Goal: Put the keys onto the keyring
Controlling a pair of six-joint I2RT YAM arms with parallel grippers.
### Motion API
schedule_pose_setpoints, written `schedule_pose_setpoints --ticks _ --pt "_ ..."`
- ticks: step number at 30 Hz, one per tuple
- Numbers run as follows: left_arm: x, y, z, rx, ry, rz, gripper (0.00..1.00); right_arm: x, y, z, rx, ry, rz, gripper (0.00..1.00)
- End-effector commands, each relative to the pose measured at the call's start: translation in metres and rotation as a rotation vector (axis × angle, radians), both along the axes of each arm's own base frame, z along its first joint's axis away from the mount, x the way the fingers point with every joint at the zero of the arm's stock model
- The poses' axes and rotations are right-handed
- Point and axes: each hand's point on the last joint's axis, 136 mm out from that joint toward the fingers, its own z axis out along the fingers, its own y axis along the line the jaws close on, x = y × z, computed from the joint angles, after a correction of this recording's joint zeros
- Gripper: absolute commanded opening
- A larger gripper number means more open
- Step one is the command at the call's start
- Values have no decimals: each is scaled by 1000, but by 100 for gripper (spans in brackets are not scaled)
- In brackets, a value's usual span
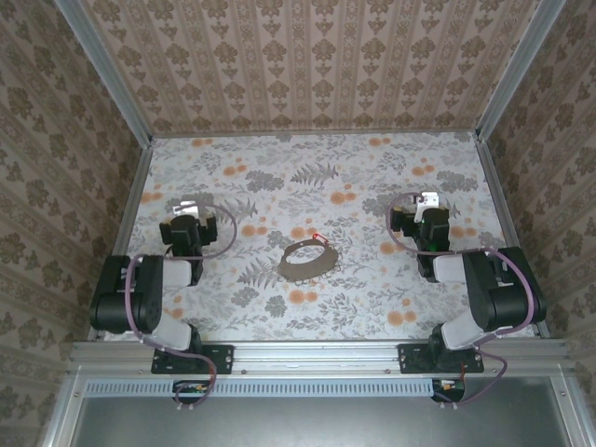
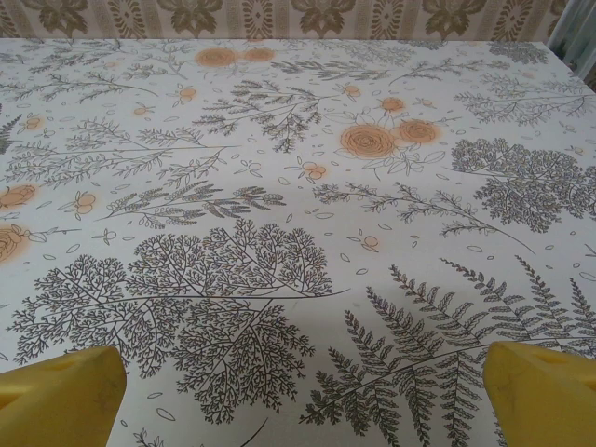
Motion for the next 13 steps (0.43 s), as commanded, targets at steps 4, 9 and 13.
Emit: schedule_pose_setpoints --ticks 4,9,13 --pt "17 -3 25 -33 -100 -41 100 7 2 12 27 -47 5 100" --pt "18 -3 25 -32 -101 -42 100 8 2 11 30 -41 6 100" --pt "18 -4 25 -31 -100 -42 100 7 2 11 27 -47 7 100"
